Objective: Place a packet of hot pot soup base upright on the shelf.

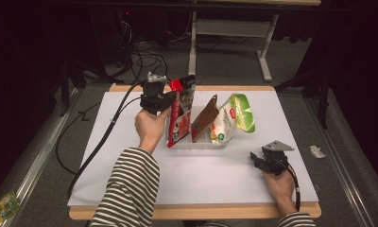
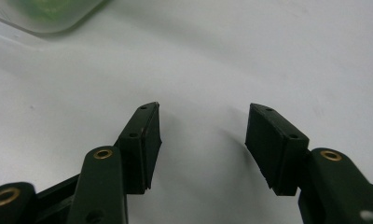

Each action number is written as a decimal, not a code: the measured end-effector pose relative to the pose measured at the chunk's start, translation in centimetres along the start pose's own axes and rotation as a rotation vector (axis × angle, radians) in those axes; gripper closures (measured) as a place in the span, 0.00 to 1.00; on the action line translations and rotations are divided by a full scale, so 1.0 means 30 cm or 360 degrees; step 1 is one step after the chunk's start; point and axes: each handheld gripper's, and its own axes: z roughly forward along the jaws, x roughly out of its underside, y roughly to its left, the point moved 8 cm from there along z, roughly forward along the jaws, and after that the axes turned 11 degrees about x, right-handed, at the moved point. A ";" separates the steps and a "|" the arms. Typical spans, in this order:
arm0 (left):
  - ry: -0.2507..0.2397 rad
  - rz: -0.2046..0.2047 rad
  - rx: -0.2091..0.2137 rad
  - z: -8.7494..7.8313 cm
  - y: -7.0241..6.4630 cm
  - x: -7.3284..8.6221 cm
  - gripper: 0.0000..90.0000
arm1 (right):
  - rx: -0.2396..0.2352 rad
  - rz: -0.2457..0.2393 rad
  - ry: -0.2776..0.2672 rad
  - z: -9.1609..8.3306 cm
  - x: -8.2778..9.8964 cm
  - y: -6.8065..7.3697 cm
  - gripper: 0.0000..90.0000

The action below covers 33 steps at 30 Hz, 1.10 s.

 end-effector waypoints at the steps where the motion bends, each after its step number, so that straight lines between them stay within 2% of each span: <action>1: -0.0025 -0.0013 0.0021 -0.005 -0.001 0.004 0.96 | 0.0000 0.0000 0.0000 0.000 0.000 0.000 0.50; 2: -0.0031 -0.0033 0.0040 -0.009 -0.002 0.005 0.96 | 0.0000 -0.0001 -0.0001 0.000 0.000 0.000 0.50; 7: 0.0015 -0.0023 0.0062 -0.028 0.000 0.008 0.95 | -0.0004 -0.0002 0.0004 -0.001 0.001 0.000 0.50; 13: 0.0052 -0.0038 0.0069 -0.026 0.027 0.002 0.90 | -0.0001 -0.0001 -0.0001 0.000 0.000 0.000 0.50; 17: 0.0067 -0.0046 0.0073 -0.026 0.042 -0.002 0.84 | 0.0002 -0.0001 0.0000 0.000 0.000 0.001 0.50; 24: 0.0094 -0.0057 0.0087 -0.029 0.060 -0.017 0.66 | 0.0001 -0.0004 -0.0002 0.000 0.000 0.000 0.50; 28: 0.0088 -0.0044 0.0106 -0.026 0.057 -0.041 0.62 | 0.0001 -0.0003 -0.0001 0.000 0.000 0.000 0.50; 33: 0.0092 -0.0065 0.0119 -0.018 0.068 -0.077 0.58 | 0.0002 -0.0004 -0.0002 0.000 0.000 0.000 0.50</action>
